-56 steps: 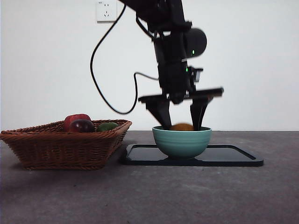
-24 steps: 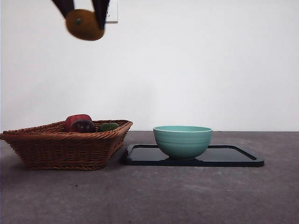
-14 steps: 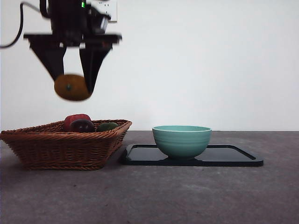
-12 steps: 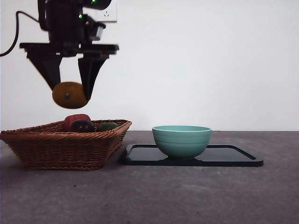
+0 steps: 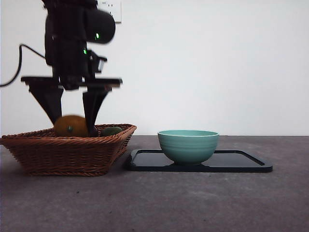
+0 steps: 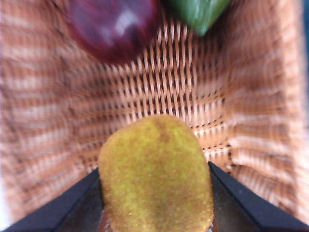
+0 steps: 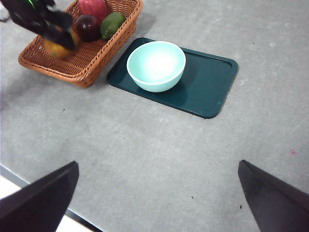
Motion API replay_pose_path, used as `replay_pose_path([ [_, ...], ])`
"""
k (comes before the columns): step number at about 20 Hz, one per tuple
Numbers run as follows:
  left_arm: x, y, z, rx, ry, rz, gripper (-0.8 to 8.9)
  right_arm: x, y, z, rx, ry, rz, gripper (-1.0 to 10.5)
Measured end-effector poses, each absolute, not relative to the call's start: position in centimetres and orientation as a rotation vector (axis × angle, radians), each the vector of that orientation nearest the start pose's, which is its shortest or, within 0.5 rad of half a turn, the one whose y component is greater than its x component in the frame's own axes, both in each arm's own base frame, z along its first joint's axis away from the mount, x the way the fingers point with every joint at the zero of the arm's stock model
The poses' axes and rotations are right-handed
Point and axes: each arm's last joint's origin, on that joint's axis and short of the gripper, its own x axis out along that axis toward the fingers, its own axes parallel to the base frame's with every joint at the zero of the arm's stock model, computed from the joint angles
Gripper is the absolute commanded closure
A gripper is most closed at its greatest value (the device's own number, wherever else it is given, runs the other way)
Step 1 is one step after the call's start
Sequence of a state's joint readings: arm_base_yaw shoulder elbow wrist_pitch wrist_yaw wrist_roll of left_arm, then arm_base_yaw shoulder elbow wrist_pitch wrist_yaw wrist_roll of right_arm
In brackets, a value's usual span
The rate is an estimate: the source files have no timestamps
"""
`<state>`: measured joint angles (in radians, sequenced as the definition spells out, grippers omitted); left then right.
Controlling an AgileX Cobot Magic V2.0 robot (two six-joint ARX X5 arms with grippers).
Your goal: Pick up the wifruite, put it on the bowl, pick up the plate, put it on desk
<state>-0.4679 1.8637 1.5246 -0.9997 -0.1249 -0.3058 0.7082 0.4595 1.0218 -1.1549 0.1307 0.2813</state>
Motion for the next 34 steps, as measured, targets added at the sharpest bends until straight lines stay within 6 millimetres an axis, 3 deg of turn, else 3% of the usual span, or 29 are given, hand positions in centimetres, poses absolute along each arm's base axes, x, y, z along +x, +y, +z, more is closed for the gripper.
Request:
replay_pose_path([
  [4, 33.9, -16.7, 21.6, 0.15, 1.351, -0.079, 5.64, 3.2, 2.2, 34.8, 0.022, 0.62, 0.477, 3.9],
  [7, 34.0, -16.8, 21.6, 0.145, 1.339, -0.082, 5.3, 3.2, 2.2, 34.8, 0.022, 0.62, 0.477, 3.9],
  [9, 34.0, -16.8, 21.6, 0.145, 1.34, -0.082, 4.13, 3.2, 2.2, 34.8, 0.022, 0.62, 0.477, 3.9],
  [11, 34.0, -16.8, 21.6, 0.146, 1.34, -0.082, 3.74, 3.2, 2.2, 34.8, 0.022, 0.62, 0.477, 3.9],
  [20, 33.8, -16.6, 22.1, 0.184, 1.358, -0.101, 3.66, 3.2, 2.2, 34.8, 0.022, 0.62, 0.477, 3.9],
  [22, 33.2, -16.3, 23.5, 0.188, 1.333, -0.118, 3.66, 3.2, 2.2, 34.8, 0.022, 0.62, 0.477, 3.9],
  [26, 29.9, -14.8, 29.9, 0.169, 1.198, -0.169, 3.66, 3.2, 2.2, 34.8, 0.022, 0.62, 0.477, 3.9],
  [34, 18.5, -10.3, 40.8, 0.113, 0.894, -0.375, 3.67, 3.2, 2.3, 34.9, 0.027, 0.61, 0.479, 3.9],
])
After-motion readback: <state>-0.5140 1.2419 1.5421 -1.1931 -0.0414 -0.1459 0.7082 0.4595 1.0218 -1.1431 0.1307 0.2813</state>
